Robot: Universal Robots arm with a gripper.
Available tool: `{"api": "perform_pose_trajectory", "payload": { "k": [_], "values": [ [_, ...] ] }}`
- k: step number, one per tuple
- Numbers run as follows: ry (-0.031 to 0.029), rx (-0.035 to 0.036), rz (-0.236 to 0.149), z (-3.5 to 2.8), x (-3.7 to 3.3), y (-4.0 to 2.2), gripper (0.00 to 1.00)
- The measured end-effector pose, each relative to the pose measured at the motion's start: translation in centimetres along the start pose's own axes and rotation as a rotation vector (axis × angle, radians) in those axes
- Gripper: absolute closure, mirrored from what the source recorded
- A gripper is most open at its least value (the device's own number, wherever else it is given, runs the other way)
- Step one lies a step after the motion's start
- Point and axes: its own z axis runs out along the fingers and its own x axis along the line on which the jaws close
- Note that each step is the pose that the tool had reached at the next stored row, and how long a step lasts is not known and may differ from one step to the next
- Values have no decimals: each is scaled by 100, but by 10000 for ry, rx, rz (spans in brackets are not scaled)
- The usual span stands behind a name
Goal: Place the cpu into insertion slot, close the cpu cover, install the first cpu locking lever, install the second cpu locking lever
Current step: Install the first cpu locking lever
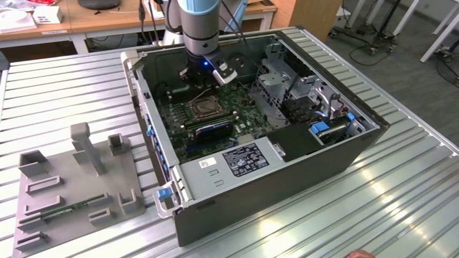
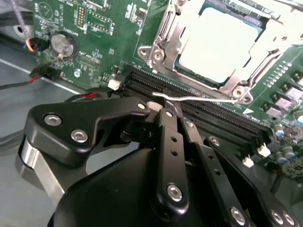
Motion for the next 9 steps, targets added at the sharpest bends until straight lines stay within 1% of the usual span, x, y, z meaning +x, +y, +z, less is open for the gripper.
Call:
{"api": "perform_pose_trajectory", "payload": {
  "k": [9],
  "values": [
    [1, 3, -1, -221, -29, 55, 89]
  ]
}}
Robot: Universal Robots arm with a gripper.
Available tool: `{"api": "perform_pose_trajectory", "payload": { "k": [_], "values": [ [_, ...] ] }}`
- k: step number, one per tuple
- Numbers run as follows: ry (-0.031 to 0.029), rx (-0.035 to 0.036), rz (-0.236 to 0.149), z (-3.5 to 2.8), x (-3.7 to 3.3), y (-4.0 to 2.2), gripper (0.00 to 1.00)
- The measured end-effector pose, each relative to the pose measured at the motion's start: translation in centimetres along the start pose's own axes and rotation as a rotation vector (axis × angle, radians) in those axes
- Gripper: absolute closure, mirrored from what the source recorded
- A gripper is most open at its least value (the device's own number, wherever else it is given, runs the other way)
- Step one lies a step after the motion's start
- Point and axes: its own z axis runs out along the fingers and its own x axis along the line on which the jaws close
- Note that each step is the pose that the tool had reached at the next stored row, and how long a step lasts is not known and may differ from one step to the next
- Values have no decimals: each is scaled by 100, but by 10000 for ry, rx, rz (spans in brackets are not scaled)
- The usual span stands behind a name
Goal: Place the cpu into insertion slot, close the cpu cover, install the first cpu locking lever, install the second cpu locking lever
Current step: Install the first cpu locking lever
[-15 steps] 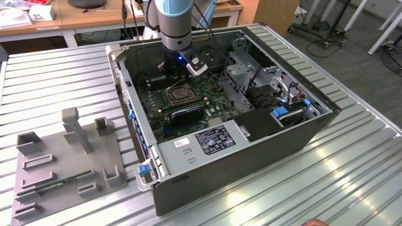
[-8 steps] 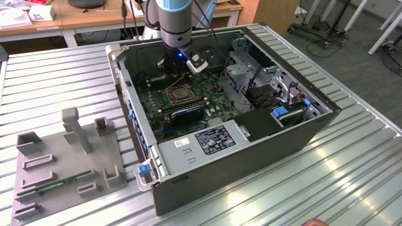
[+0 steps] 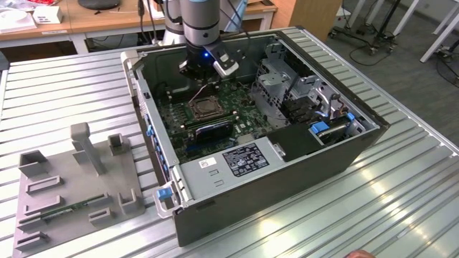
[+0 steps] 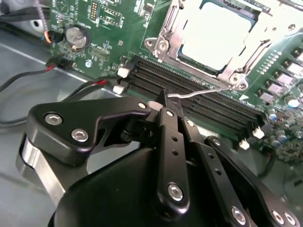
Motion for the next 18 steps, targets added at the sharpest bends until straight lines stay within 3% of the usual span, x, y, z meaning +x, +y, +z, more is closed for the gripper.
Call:
{"api": "perform_pose_trajectory", "payload": {
  "k": [11, 14, 18],
  "values": [
    [-1, -3, 1, -287, -37, 72, 89],
    [-16, -7, -5, -308, -31, 76, 89],
    [-113, -22, -26, -321, 51, 61, 89]
  ]
}}
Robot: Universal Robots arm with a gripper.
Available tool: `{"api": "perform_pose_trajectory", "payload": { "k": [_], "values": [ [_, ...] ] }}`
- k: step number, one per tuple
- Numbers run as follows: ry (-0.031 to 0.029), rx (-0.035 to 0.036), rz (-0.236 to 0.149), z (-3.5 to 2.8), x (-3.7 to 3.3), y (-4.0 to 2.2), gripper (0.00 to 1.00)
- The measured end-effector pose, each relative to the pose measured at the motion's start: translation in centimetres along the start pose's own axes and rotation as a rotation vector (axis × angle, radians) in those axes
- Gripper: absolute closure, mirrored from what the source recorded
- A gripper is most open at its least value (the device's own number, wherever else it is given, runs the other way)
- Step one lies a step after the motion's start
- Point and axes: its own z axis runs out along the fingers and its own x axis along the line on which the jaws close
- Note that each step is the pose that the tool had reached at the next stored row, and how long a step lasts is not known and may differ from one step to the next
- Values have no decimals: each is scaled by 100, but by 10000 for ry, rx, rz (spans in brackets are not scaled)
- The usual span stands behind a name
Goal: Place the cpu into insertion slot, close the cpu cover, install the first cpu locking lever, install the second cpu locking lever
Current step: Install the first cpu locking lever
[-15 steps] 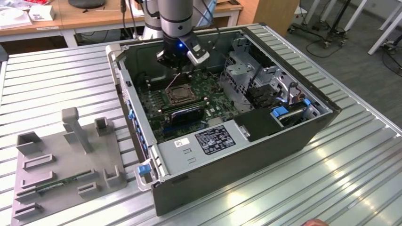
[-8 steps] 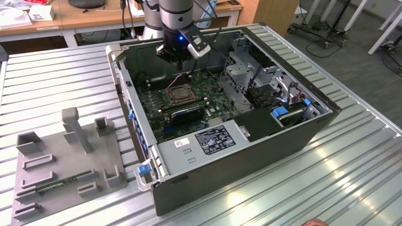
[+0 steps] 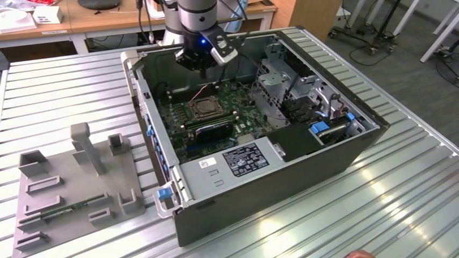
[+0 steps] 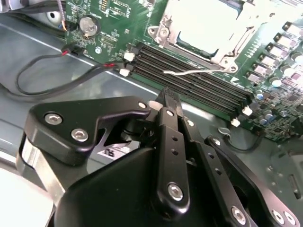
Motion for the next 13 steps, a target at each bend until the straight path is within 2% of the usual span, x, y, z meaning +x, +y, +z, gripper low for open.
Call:
{"api": "perform_pose_trajectory", "payload": {
  "k": [5, 9, 13],
  "values": [
    [-100, -19, -24, 23, 39, -55, 89],
    [-141, -28, -32, 59, 72, -110, 89],
    [-181, -33, -41, 104, 143, -142, 89]
  ]
}}
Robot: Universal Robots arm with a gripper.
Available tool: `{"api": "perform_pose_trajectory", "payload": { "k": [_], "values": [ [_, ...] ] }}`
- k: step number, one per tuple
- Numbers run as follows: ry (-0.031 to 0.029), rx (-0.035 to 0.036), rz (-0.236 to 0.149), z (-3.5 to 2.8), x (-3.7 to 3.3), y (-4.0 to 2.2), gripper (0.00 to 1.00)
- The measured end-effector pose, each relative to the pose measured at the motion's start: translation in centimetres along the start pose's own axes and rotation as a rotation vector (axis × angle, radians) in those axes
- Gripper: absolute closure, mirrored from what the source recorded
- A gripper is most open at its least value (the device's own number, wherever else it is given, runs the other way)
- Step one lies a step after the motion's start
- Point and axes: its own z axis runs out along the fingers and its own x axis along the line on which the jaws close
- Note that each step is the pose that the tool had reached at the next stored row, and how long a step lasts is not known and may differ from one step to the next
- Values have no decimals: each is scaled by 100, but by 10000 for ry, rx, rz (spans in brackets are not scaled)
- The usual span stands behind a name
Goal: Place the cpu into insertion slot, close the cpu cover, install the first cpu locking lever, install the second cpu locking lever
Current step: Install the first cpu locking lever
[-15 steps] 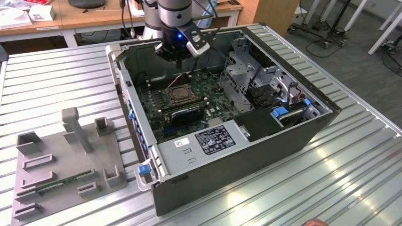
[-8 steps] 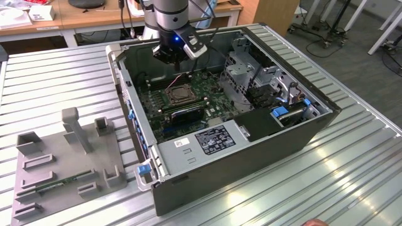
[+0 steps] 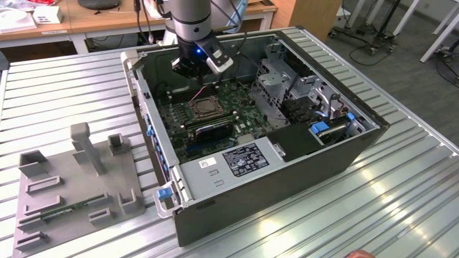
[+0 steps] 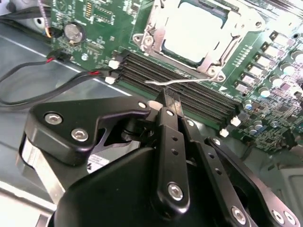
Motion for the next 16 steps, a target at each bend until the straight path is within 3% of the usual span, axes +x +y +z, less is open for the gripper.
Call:
{"api": "perform_pose_trajectory", "payload": {
  "k": [11, 16],
  "values": [
    [-64, -12, -12, 176, 63, -59, 89],
    [-65, -11, -6, 229, 77, -6, 89]
  ]
}}
